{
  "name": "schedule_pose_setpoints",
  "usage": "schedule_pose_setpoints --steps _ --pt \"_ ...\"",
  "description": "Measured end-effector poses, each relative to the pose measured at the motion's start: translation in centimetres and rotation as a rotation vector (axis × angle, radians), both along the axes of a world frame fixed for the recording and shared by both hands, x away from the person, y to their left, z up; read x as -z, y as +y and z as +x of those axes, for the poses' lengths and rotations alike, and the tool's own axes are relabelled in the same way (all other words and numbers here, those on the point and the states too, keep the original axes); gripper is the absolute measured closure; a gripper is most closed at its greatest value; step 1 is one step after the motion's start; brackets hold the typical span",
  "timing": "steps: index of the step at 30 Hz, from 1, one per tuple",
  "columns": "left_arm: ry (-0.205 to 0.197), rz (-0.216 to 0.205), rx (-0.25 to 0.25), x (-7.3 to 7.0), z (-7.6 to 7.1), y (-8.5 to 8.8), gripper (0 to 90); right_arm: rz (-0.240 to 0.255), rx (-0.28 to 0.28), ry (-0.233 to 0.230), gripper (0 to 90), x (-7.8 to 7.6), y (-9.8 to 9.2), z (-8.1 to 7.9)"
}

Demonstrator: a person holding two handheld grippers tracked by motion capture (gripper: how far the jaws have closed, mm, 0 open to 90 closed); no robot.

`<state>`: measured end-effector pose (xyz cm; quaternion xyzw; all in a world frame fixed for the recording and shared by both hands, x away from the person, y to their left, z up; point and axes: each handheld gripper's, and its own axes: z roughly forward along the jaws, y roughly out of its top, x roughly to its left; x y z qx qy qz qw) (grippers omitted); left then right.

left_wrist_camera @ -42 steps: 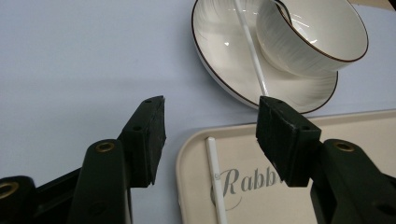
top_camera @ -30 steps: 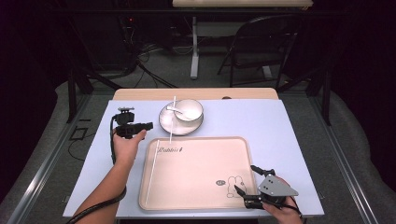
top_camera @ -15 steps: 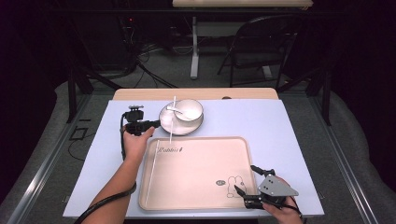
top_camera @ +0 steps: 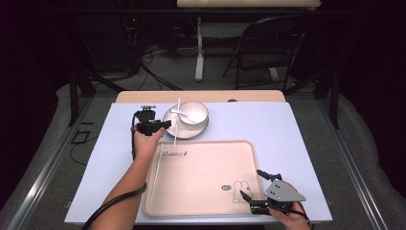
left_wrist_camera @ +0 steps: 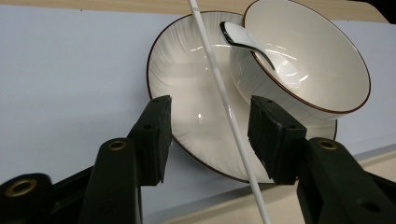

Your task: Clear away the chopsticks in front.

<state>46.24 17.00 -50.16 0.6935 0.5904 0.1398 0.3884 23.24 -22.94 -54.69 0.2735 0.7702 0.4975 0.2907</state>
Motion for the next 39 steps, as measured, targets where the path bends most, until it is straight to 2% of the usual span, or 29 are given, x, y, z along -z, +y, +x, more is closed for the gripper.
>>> schedule_pose_setpoints --steps 2,7,12,23,27,34,39 --pt "0.009 -0.004 0.003 0.1 0.2 -0.2 51.9 0.000 0.000 0.000 14.2 0.0 0.0 0.0" --pt "-0.004 0.003 -0.006 0.2 0.7 -0.7 58.1 0.002 -0.001 0.002 14.1 0.0 0.0 0.0" --pt "0.009 -0.005 -0.013 0.8 1.1 -1.1 61.7 0.002 -0.003 0.002 14.1 0.0 0.0 0.0" --pt "0.025 -0.002 -0.006 2.2 1.7 -1.8 64.1 0.002 -0.007 0.000 14.1 0.0 0.0 0.0" --pt "0.036 -0.013 0.000 2.4 1.9 -2.1 65.2 0.002 -0.007 0.001 14.2 0.0 0.0 0.0" --pt "0.048 0.006 0.014 2.5 2.4 -2.8 67.5 0.004 -0.006 0.001 14.2 0.0 0.0 0.0" --pt "0.069 -0.002 0.015 2.7 2.8 -3.0 69.2 0.006 -0.005 0.002 14.1 0.0 0.0 0.0"
